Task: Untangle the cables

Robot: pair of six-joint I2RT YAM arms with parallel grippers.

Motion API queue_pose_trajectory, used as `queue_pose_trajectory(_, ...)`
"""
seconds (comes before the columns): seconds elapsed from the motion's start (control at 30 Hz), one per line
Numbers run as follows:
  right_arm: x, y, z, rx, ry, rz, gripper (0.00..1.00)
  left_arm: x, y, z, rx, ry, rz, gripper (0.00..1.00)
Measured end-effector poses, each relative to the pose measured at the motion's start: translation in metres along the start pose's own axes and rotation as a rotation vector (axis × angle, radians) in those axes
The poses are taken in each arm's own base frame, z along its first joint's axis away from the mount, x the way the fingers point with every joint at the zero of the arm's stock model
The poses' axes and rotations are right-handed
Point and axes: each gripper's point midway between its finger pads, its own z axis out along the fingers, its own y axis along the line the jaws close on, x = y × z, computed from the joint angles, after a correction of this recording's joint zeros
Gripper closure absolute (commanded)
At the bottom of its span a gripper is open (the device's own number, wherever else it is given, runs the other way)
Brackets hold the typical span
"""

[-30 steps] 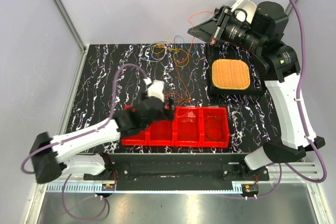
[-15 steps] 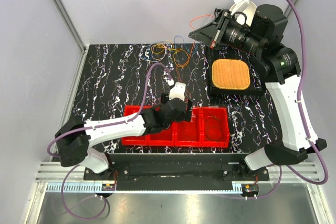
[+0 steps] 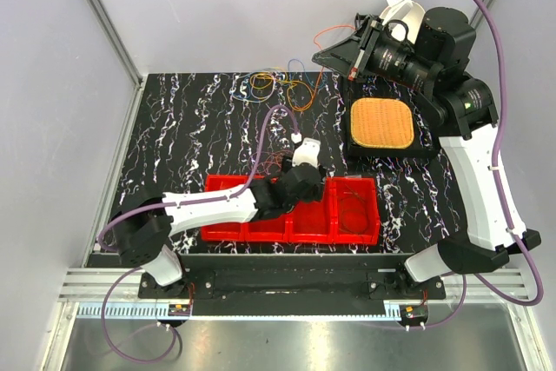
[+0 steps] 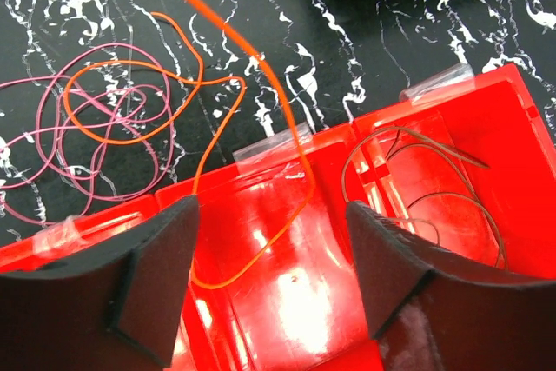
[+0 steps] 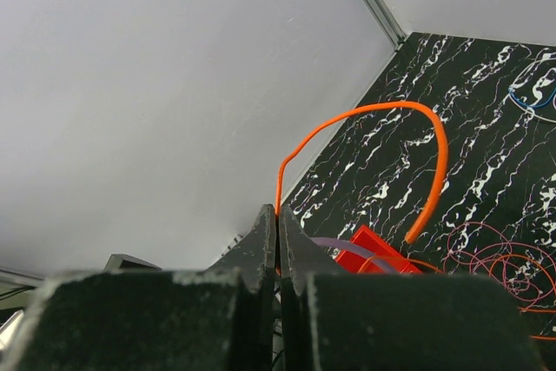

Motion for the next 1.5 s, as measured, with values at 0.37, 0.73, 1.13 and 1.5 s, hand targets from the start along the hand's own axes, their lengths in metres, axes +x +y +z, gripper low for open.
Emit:
queue_pose_trajectory(0.37, 0.002, 0.002, -0.005, 0.005, 0.005, 0.004, 1.00, 0.002, -0.008, 0.013, 0.006, -0.010, 0.016, 1.00)
queue_pose_trajectory(0.73, 0.005, 0.003, -0.018, 0.025, -0.008, 0.001, 1.00, -0.026, -0.011, -0.014, 0.028, -0.067, 0.021, 1.00)
queue_pose_trajectory(1.13, -0.004, -0.006, -0.022, 0.088, -0.063, -0.012, 1.00, -0.214, -0.029, -0.165, 0.257, -0.421, -0.117, 1.00)
queue_pose_trajectory(1.5, 0.003, -0.014, -0.026, 0.119, -0.059, -0.002, 1.00, -0.229, -0.048, -0.209, 0.436, -0.433, -0.113, 1.00)
